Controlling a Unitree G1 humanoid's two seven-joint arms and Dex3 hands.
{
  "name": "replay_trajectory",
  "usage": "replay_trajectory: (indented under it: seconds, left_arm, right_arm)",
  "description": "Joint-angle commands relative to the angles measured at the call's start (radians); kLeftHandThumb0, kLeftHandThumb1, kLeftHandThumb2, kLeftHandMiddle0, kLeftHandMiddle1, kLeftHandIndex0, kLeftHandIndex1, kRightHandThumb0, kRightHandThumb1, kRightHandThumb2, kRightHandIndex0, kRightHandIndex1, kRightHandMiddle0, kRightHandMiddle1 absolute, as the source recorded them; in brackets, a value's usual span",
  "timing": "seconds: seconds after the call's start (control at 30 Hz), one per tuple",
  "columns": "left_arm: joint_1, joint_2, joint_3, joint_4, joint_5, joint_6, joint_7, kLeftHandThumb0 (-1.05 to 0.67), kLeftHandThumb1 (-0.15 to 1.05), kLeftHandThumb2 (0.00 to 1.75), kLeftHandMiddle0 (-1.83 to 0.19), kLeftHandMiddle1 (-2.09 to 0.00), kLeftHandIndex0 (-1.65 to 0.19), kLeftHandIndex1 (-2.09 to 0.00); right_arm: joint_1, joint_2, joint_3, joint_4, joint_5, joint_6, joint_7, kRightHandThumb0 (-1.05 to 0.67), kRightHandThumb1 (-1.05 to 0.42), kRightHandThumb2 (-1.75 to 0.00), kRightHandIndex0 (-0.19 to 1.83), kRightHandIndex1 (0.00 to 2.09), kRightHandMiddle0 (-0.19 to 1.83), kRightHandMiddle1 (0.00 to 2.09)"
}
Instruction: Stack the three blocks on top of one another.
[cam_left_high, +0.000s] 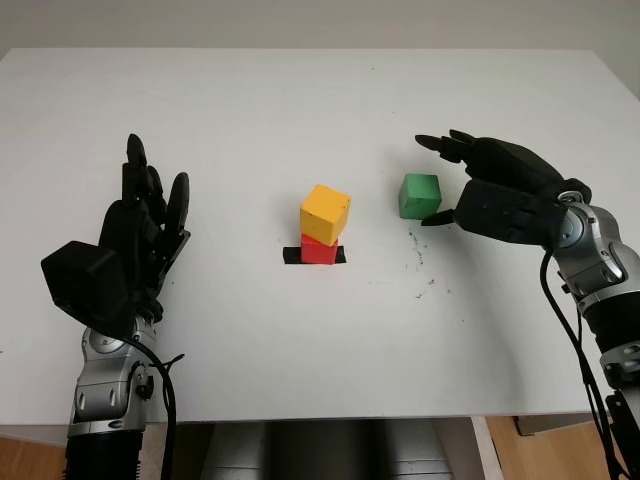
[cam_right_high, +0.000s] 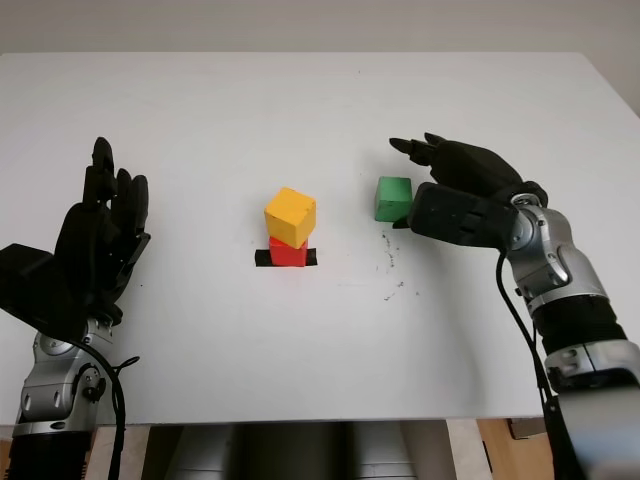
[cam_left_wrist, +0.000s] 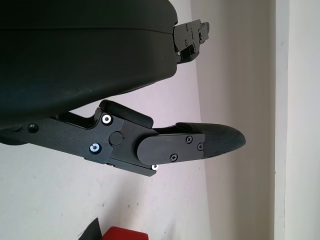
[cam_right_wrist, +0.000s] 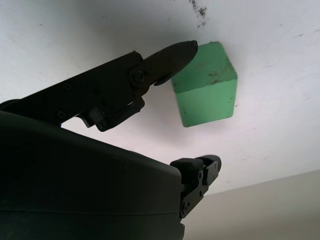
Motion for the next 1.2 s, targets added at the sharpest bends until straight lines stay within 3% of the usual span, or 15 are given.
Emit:
replay_trajectory:
  seconds: [0.0,0.63,1.1,1.13,1.17]
  left_arm:
    - [0.018,0.005,0.003,-0.019,-0.002,-0.006,-0.004,-0.69,1.05,0.45,0.19,0.00,0.19,-0.03]
    - [0.025,0.004,0.004,-0.030,0.003,0.005,-0.002,-0.68,1.05,0.46,0.19,0.00,0.19,-0.01]
    - [0.019,-0.001,-0.004,-0.025,0.007,0.006,0.006,-0.67,1.05,0.46,0.19,0.00,0.19,-0.01]
    - [0.019,0.001,-0.007,-0.023,0.017,0.003,0.010,-0.68,1.05,0.46,0.19,0.00,0.19,-0.01]
    - [0.019,0.002,-0.010,-0.023,0.024,0.001,0.013,-0.67,1.05,0.47,0.19,0.00,0.19,-0.01]
  right_arm:
    - [0.000,0.005,0.002,0.015,-0.003,-0.006,-0.021,-0.39,-0.89,-0.07,0.20,0.10,0.45,0.09]
    - [-0.003,0.032,0.000,0.066,0.015,-0.027,-0.089,-0.36,-0.95,-0.06,0.32,0.09,0.66,0.11]
    - [-0.018,0.058,-0.068,0.071,0.179,-0.005,0.037,-0.34,-0.97,-0.06,0.38,0.09,0.81,0.20]
    - [-0.018,0.057,-0.072,0.079,0.189,-0.026,0.039,-0.34,-0.98,-0.06,0.40,0.09,0.80,0.28]
    - [-0.018,0.057,-0.074,0.086,0.195,-0.042,0.040,-0.35,-0.98,-0.05,0.42,0.09,0.63,0.68]
